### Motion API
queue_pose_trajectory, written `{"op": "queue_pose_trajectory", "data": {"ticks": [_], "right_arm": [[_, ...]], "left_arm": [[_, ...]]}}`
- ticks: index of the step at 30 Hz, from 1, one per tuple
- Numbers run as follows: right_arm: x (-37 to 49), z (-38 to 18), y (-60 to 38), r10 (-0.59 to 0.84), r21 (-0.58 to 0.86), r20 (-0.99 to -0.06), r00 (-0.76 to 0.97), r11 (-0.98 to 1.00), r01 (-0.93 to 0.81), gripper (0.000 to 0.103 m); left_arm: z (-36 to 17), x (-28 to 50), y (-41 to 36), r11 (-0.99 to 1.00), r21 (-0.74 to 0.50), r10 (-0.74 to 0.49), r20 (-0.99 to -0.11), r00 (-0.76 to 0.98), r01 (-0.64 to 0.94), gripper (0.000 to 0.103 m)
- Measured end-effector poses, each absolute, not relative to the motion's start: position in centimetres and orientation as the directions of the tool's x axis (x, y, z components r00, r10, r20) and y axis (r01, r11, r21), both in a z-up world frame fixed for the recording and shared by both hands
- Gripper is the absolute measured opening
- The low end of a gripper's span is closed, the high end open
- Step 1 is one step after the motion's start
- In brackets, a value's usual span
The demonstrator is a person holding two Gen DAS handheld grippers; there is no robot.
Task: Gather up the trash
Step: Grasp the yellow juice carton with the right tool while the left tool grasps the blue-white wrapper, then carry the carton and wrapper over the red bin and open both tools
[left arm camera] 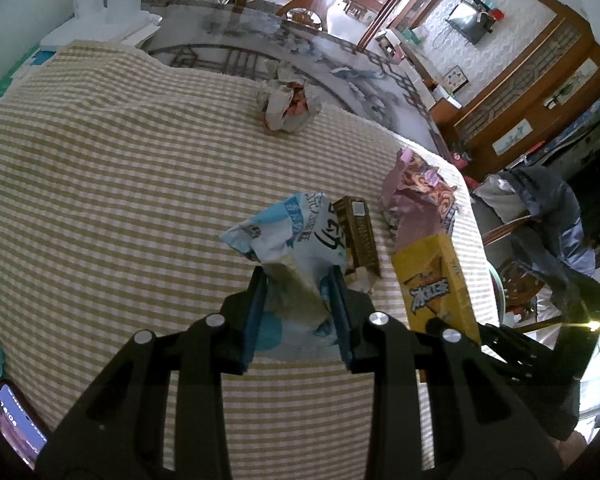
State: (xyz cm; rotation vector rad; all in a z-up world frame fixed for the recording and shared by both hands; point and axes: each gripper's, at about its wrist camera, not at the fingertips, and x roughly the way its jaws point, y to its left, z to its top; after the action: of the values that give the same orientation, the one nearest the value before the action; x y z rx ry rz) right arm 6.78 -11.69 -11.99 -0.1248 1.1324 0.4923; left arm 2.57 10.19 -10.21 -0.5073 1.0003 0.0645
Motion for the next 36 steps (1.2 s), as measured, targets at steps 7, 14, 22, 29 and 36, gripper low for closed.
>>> {"op": "queue_pose_trajectory", "data": {"ticks": [7, 14, 22, 29, 36], "right_arm": [[6.5, -9.5, -14.0, 0.349, 0.189, -0.855, 0.383, 0.898, -0.396, 0.034], [6.6, -9.3, -16.3, 0.348, 0.21, -0.851, 0.393, 0.912, -0.352, 0.034], [6.5, -9.5, -19.3, 0.328, 0.217, -0.85, 0.412, 0.931, -0.293, 0.034], [6.7, -9.4, -22.7, 0.303, 0.218, -0.85, 0.432, 0.947, -0.235, 0.035], [7.8, -9.0, -27.4, 0.281, 0.221, -0.845, 0.455, 0.958, -0.182, 0.035]], "left_arm": [[-8.7, 2.5, 9.2, 0.889, -0.382, -0.179, -0.798, 0.576, -0.253, 0.031], [-8.5, 3.1, 7.4, 0.902, -0.37, -0.185, -0.798, 0.573, -0.223, 0.031], [-8.0, 3.8, 4.9, 0.913, -0.369, -0.21, -0.79, 0.576, -0.174, 0.031], [-8.2, 5.1, 2.1, 0.92, -0.367, -0.232, -0.795, 0.561, -0.138, 0.031], [-7.7, 7.2, -2.6, 0.923, -0.376, -0.273, -0.787, 0.554, -0.079, 0.031]]}}
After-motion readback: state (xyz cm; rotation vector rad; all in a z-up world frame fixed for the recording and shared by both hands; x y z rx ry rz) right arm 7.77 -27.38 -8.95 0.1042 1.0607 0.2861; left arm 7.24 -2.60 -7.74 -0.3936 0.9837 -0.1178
